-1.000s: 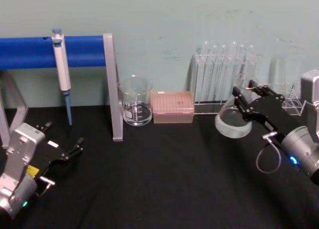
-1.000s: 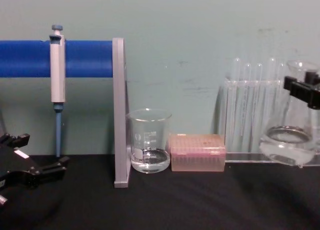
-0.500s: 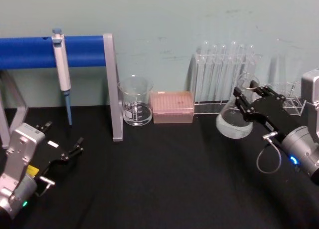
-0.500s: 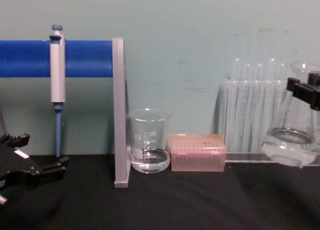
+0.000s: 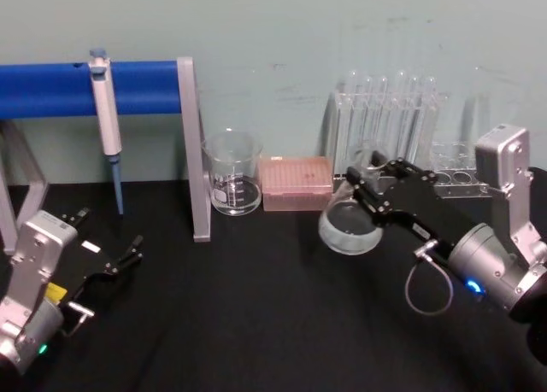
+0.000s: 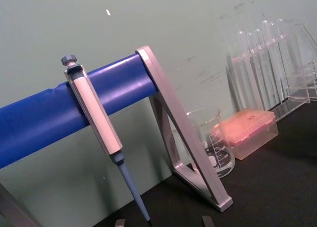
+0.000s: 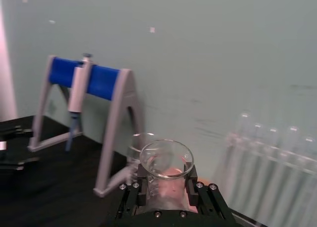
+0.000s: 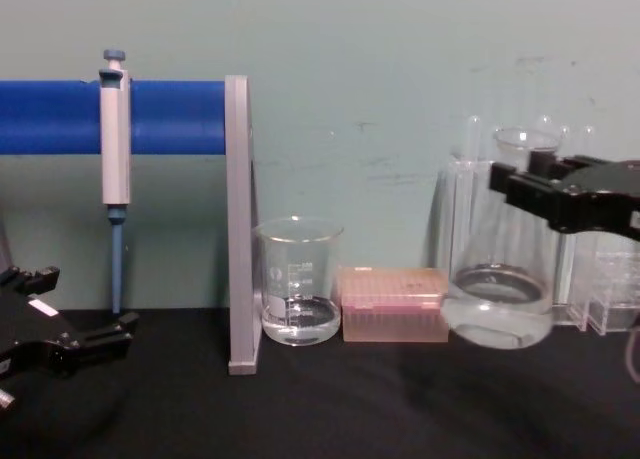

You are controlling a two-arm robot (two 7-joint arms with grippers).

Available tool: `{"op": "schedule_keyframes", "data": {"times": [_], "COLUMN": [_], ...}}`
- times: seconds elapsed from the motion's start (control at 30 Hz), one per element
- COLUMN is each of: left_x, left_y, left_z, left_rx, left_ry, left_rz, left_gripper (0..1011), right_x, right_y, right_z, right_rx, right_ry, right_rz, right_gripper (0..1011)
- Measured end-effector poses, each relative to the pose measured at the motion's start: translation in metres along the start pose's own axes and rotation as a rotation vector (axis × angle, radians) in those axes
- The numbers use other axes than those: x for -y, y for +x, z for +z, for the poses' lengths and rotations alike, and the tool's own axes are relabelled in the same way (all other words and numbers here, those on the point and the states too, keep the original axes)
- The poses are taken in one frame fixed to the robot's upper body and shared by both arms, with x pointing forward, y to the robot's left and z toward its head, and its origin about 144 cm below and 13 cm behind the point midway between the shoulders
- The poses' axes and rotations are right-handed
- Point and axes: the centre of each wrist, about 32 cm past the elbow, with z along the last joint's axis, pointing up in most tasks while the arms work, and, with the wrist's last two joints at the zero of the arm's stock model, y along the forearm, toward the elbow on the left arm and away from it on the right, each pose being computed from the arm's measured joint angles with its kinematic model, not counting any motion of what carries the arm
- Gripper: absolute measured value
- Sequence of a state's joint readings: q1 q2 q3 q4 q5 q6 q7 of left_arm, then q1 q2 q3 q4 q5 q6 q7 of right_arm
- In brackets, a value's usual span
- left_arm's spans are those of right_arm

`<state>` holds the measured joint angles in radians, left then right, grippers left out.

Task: Grasp the erlenmeyer flask with one hand, shake it three times, then place it back.

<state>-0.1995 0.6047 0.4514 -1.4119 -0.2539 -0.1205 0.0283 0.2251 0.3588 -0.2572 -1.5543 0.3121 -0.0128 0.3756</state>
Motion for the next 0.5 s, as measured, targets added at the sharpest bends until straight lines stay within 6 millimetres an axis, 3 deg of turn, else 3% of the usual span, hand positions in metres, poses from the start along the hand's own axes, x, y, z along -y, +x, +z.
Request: {"op": "schedule_keyframes", "data": {"times": [0.5], "left_x": [0.0], "left_y": [0.0], "left_z": [0.0], "left_rx": [0.0], "left_ry": [0.0], "left_rz": [0.0], "left_gripper": [1001], "right_x": [-0.009], "right_y": [-0.011], "right_z": [0.003], "right_rx": [-0.013], "right_ry": [0.031], "right_rz": [0.239], "right_gripper": [453]}}
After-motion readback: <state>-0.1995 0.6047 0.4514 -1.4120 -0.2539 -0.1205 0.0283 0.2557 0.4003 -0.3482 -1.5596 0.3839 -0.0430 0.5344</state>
